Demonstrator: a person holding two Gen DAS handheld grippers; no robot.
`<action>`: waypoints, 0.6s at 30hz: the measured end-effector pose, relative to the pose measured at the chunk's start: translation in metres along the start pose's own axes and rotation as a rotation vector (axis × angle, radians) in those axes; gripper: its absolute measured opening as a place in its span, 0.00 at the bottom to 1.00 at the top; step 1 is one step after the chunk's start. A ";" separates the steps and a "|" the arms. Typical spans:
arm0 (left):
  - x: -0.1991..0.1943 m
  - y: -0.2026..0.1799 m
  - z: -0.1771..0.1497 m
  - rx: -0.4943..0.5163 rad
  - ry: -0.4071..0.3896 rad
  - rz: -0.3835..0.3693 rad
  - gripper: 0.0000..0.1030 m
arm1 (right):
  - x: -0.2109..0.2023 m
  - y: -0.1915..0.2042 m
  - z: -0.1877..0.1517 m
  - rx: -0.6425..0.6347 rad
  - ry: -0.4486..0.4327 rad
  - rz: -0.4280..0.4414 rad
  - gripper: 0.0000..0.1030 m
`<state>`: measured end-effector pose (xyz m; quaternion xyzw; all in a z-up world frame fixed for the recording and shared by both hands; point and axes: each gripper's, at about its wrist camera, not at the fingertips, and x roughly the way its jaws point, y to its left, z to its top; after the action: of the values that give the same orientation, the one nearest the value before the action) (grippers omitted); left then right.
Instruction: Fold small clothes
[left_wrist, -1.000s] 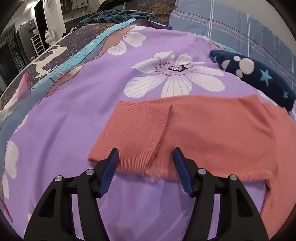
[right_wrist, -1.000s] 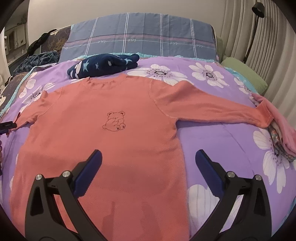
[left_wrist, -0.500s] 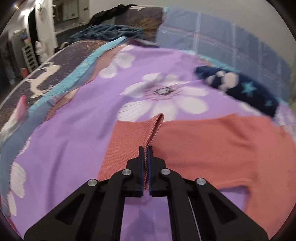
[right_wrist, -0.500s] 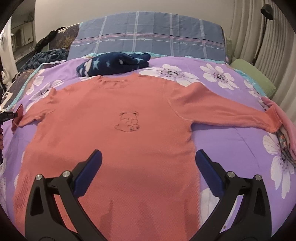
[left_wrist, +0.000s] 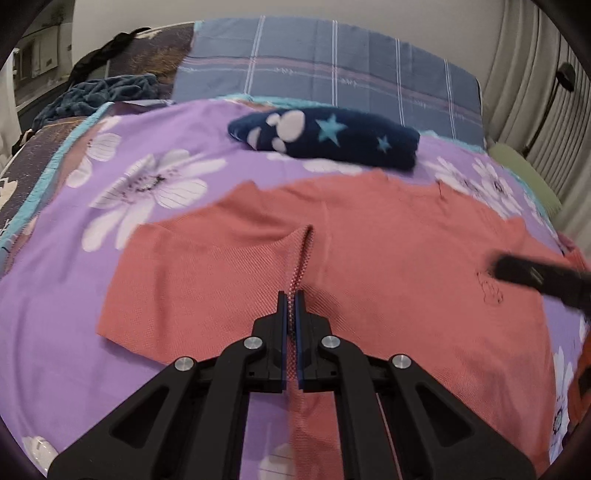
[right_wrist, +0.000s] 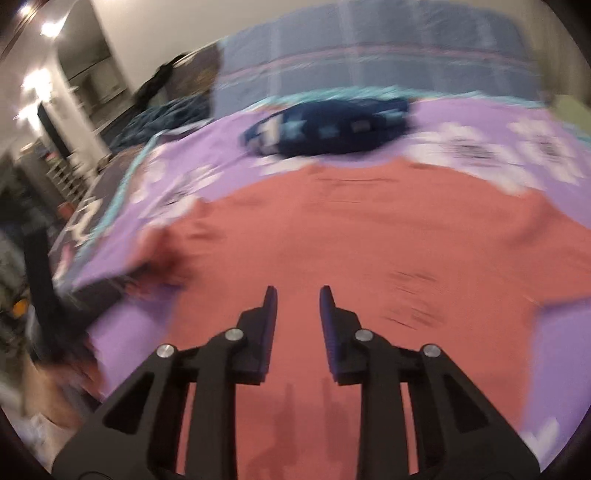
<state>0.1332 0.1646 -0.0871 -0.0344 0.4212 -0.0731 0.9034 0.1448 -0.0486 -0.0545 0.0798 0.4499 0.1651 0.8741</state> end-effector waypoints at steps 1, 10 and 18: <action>0.002 0.000 -0.002 0.001 0.005 0.001 0.03 | 0.016 0.011 0.011 -0.006 0.035 0.044 0.24; -0.002 0.004 -0.003 -0.029 0.007 -0.017 0.03 | 0.117 0.063 0.052 0.132 0.285 0.282 0.42; -0.015 -0.009 0.009 -0.048 -0.025 -0.066 0.03 | 0.132 0.086 0.064 0.074 0.316 0.275 0.04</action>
<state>0.1297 0.1584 -0.0695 -0.0711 0.4103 -0.0924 0.9045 0.2495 0.0795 -0.0933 0.1455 0.5718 0.2767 0.7585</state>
